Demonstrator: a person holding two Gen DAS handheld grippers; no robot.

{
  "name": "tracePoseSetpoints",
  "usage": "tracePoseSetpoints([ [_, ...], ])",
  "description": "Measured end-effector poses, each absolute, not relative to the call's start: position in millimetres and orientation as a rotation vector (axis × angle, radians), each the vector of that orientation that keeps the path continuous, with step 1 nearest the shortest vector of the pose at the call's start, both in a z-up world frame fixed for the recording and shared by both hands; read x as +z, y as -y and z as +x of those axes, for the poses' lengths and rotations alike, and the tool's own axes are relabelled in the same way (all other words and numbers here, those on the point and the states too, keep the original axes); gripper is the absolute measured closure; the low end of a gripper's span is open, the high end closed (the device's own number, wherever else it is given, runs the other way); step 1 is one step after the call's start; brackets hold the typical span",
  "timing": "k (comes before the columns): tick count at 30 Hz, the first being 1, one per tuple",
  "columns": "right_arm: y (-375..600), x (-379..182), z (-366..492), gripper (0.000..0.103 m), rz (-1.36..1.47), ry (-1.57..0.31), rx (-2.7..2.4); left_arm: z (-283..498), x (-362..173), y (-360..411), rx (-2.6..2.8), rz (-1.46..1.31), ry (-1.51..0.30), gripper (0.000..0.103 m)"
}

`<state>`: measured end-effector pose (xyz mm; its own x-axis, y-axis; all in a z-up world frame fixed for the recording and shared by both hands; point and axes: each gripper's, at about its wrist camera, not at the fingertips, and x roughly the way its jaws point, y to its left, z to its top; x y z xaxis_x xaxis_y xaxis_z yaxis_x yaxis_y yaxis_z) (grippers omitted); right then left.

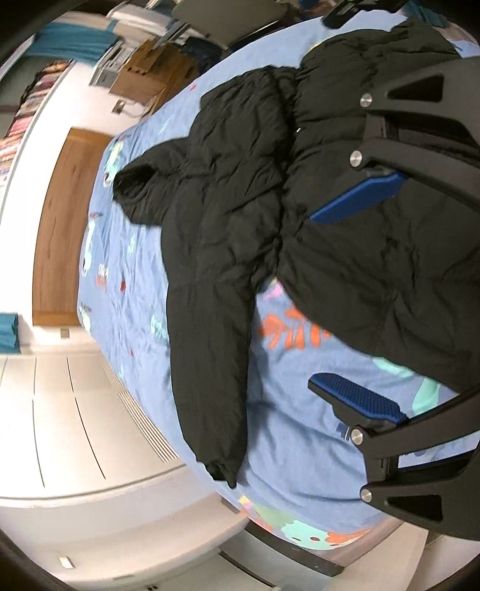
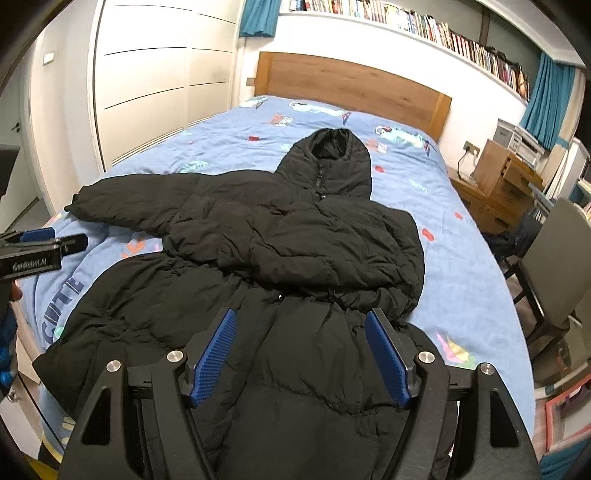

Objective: Fold large clothes
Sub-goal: 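Grasp the cuff of the other sleeve with the left tool and lift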

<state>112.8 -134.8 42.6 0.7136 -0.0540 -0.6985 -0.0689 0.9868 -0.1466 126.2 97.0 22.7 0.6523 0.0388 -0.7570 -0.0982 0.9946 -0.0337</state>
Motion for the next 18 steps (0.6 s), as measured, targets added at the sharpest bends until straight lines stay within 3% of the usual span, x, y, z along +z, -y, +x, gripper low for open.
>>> tracePoseSetpoints([
  [18,66.0,1.8,183.2,0.030,-0.316,-0.863,0.048,202.3,-42.8,-248.5,0.299,-0.257,-0.932,0.020],
])
